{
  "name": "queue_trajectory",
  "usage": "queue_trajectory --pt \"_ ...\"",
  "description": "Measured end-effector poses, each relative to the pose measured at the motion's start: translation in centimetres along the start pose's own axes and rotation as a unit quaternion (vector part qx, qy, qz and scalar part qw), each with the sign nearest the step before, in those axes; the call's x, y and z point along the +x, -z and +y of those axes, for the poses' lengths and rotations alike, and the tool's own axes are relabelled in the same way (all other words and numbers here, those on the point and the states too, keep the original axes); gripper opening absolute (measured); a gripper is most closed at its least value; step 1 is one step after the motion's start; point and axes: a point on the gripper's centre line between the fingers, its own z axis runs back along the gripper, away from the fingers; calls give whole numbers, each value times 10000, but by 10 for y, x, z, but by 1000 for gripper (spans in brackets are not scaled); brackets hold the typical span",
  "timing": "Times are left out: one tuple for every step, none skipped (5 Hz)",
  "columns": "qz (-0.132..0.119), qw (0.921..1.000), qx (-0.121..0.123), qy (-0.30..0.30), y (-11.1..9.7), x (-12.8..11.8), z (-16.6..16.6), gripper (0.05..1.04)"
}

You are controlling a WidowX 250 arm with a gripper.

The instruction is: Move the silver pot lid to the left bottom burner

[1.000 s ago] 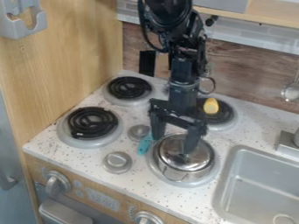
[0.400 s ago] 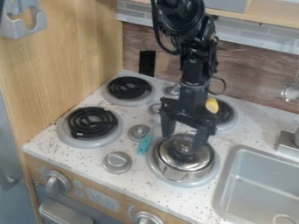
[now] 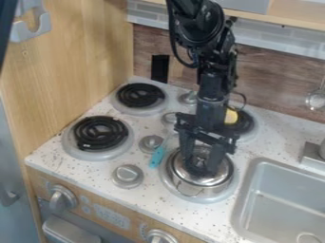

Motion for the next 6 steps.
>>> queue_trajectory --pt "8 10000 6 -35 0 -1 0 385" --pt "-58 10000 49 -9 -1 -2 1 252" --pt "-220 9997 45 2 -11 -2 1 238" --pt "-736 9973 0 -42 -44 7 7 238" --pt "-1024 9946 24 -187 -75 4 24 238" --pt "-1024 9917 82 -779 -86 -10 62 238"
